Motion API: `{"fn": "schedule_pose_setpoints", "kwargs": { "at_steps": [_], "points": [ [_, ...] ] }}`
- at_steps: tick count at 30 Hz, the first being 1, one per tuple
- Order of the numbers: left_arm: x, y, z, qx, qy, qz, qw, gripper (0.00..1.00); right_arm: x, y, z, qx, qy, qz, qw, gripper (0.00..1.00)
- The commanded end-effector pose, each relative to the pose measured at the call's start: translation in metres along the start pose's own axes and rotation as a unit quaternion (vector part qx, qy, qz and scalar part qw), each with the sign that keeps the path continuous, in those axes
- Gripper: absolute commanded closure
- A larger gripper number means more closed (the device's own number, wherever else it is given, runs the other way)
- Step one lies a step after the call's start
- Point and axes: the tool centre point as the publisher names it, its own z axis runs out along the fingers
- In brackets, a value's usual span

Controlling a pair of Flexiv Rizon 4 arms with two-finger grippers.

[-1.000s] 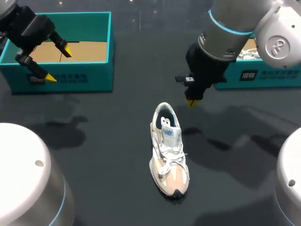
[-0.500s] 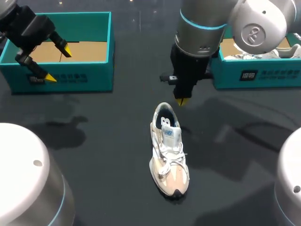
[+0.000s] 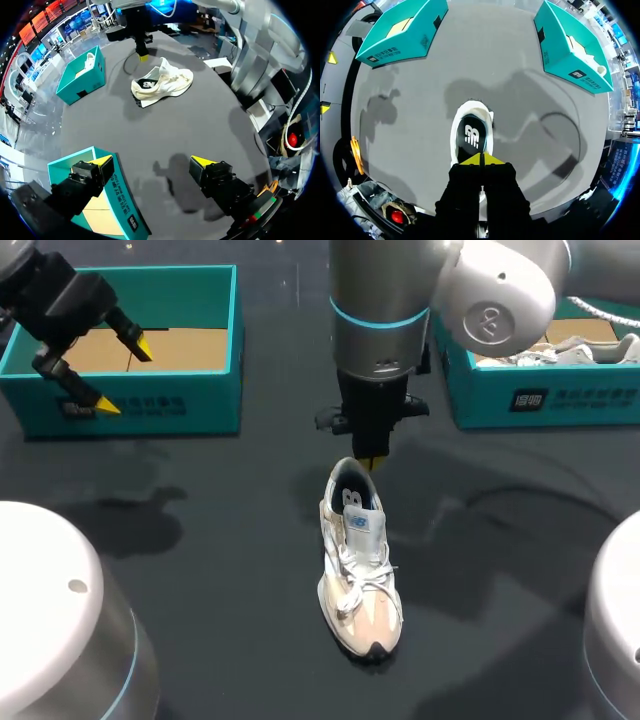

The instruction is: Take the shoe out of the shoebox, open the shoe tongue, remove and reinsert the insole, then place the shoe into the shoebox

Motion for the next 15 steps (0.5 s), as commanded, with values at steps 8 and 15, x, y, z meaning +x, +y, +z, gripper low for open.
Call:
{"fn": "schedule_pose_setpoints", "kwargs": {
  "at_steps": [8,15],
  "points": [
    [0.000,0.000,0.000,-0.001,0.001,0.000,1.000,0.00,0.009,0.002,0.008,-0.012,-0.027,-0.014,0.999,1.00],
    [0.000,0.000,0.000,-0.001,0.001,0.000,1.000,0.00,0.006,0.000,0.020,-0.023,-0.044,-0.013,0.999,1.00]
  ]
}}
